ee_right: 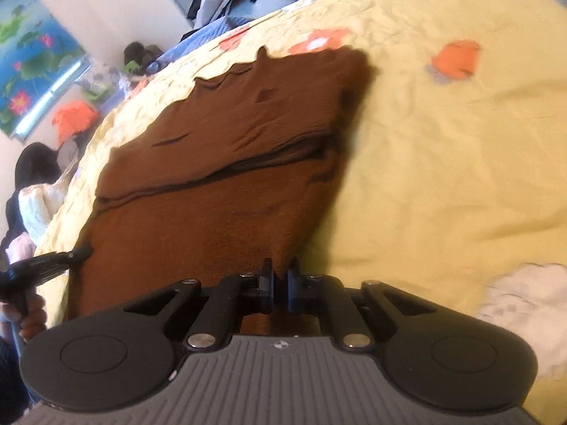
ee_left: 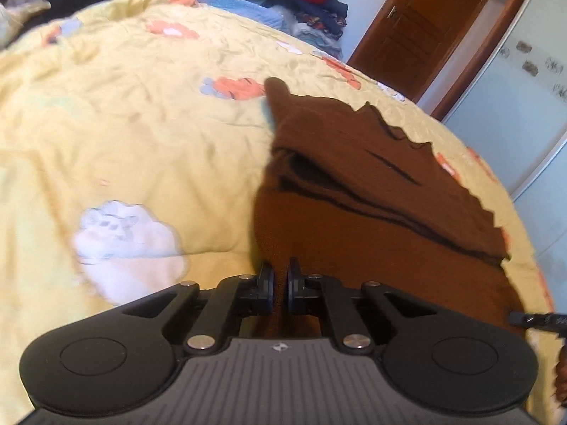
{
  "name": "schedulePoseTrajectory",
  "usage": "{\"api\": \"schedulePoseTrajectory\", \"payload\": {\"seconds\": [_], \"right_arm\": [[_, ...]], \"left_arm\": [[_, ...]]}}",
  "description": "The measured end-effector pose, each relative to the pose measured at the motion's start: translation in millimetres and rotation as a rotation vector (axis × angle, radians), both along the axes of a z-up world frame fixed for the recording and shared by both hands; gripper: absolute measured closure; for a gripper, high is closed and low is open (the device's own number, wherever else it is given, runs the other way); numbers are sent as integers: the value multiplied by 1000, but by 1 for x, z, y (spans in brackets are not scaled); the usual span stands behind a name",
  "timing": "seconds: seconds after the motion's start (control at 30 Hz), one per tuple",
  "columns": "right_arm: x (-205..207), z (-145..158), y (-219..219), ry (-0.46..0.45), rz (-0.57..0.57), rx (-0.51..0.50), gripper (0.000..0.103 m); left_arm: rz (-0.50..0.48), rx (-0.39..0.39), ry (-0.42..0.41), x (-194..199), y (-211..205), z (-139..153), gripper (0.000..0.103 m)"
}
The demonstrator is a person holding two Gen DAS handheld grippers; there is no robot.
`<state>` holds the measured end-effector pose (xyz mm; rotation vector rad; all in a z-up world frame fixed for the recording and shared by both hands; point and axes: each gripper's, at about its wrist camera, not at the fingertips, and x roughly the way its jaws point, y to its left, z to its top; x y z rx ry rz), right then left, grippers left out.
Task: Fold small clothes
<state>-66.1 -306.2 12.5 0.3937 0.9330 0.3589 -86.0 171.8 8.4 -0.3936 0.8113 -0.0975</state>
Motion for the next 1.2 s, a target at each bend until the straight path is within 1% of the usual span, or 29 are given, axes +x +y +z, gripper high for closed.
{"api": "schedulePoseTrajectory", "payload": {"seconds": [0.07, 0.13, 0.17, 0.2, 0.23, 0.27, 0.3, 0.33, 0.4, 0.43, 0.5, 0.53, 0.57, 0.6, 0.63, 0.67, 0.7, 0.73, 0.8, 0.83, 0.87, 0.93, 0.97, 1.0, 1.03, 1.07, 1.1, 1.13, 1.2], "right_arm": [[-5, -4, -14, -1, -33, 26, 94], [-9, -12, -24, 10, -62, 83, 95], [-10, -14, -25, 13, -74, 102, 92], [-7, -14, -25, 20, -87, 120, 78], [-9, -14, -27, 38, -102, 162, 69], [-12, -13, -31, 56, -111, 217, 45], [-17, -12, -35, 62, -107, 276, 23], [-24, -12, -38, 63, -101, 325, 19], [-38, -13, -45, 96, -92, 371, 24], [-42, -18, -45, 129, -81, 388, 27], [-50, -23, -40, 159, -52, 429, 32], [-54, -24, -37, 169, -38, 439, 36], [-57, -25, -33, 171, -31, 428, 53], [-58, -26, -29, 175, -29, 396, 77], [-57, -27, -27, 184, -30, 367, 92], [-57, -30, -26, 185, -37, 341, 94], [-58, -32, -29, 170, -43, 353, 95], [-59, -31, -31, 161, -48, 347, 95], [-65, -23, -36, 126, -54, 282, 94], [-68, -21, -42, 119, -58, 270, 94], [-69, -22, -47, 120, -72, 265, 95], [-72, -29, -54, 130, -84, 304, 94], [-74, -32, -52, 144, -89, 327, 82], [-77, -32, -50, 159, -88, 362, 64], [-81, -31, -48, 177, -69, 399, 51], [-89, -29, -45, 178, -39, 441, 27], [-98, -28, -42, 177, -8, 470, 18], [-107, -28, -37, 184, 19, 488, 18], [-119, -33, -27, 223, 64, 506, 29]], "left_arm": [[-20, 2, -10, -7, 3, -2, 97], [-21, -4, -16, -12, 6, -2, 94], [-15, -32, -10, -12, 6, -2, 92], [-8, -75, 3, -15, 11, -2, 85], [-5, -126, 16, -20, 15, -2, 67], [-8, -184, 22, -26, 19, -1, 52], [-12, -244, 15, -34, 22, -1, 20], [-9, -288, 11, -44, 23, -1, 9], [-20, -330, 21, -61, 22, -4, 10], [-30, -336, 17, -69, 20, -5, 10], [-46, -341, 13, -83, 15, -7, 11], [-51, -334, 15, -87, 11, -7, 24], [-60, -318, 30, -89, 8, -8, 42], [-69, -291, 71, -87, 4, -11, 85], [-65, -260, 101, -84, 1, -15, 96], [-66, -271, 98, -84, 3, -16, 96], [-66, -271, 102, -84, 6, -16, 96], [-61, -244, 103, -84, 6, -13, 97], [-74, -187, 99, -89, 7, -8, 97], [-79, -187, 97, -92, 9, -9, 97], [-79, -200, 87, -95, 12, -11, 96], [-62, -249, 79, -98, 16, -14, 91], [-52, -299, 87, -102, 20, -16, 87], [-55, -365, 105, -106, 26, -17, 72], [-73, -439, 116, -111, 29, -19, 45], [-89, -506, 114, -118, 32, -20, 29], [-94, -546, 111, -127, 34, -20, 12], [-92, -553, 116, -135, 33, -20, 12], [-101, -544, 106, -145, 28, -21, 14]]}}
